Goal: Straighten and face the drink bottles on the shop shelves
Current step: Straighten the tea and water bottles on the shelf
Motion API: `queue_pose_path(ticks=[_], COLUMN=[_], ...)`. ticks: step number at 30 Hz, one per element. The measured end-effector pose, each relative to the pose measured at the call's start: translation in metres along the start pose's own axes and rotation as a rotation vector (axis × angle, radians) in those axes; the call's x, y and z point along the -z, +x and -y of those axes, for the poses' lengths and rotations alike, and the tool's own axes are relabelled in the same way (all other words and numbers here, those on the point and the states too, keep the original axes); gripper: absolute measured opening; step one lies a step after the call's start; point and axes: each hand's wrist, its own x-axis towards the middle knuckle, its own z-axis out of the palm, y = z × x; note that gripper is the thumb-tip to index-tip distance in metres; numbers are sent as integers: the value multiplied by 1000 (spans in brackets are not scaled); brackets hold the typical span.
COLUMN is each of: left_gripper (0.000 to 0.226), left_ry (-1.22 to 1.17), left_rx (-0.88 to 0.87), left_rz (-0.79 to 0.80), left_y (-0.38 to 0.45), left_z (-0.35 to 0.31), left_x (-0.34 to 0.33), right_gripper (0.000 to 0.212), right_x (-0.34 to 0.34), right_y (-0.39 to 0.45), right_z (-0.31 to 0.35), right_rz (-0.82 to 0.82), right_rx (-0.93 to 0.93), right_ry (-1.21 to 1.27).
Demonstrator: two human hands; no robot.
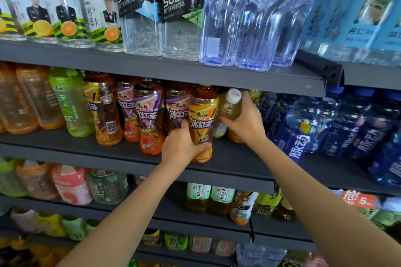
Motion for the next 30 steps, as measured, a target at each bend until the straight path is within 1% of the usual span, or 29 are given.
queue_pose_path(ticks=[3, 5, 7, 9, 11, 14, 16, 18, 20, 22, 24, 27, 30], left_gripper=[75, 72, 69, 68, 67, 67, 68, 69, 56, 34, 20, 23, 25], left_ry=[58, 101, 130, 137, 115, 54, -118, -306, -402, -493, -555, -625, -588], left_rx=[5, 12, 26, 45, 80, 114, 80, -11, -111, -185, -177, -117, -3], left_rz=[-25, -54, -78, -94, -109, -69, -42, -57, -109, -171, -210, -250, -311], left_y=[1, 2, 2, 1, 0, 2, 0, -14, -30, -42, -50, -57, -68], left_z=[-6, -13, -19, -24, -30, -34, -27, -13, 1, 11, 20, 52, 113], left_x=[-2, -6, -13, -23, -32, -35, -34, -32, -20, 4, 34, 75, 124], right_gripper=[66, 65, 64, 64, 62, 63, 61, 63, 67, 73, 79, 77, 71], right_x=[20, 33, 44, 50, 50, 49, 51, 54, 51, 41, 23, -13, -63], right_y=[-21, -29, -37, -46, -58, -71, -72, -69, -65, -61, -57, -53, -52], right_z=[-9, -10, -10, -9, -11, -12, -3, 16, 40, 69, 100, 139, 181], right_rz=[-31, -67, -82, -88, -66, 7, 7, -18, -28, 2, 92, 206, 276], right_rx=[-34, 1, 71, 204, 390, 571, 613, 591, 575, 596, 617, 624, 611], right_ry=[38, 54, -24, -163, -311, -396, -365, -290, -208, -136, -69, 72, 209])
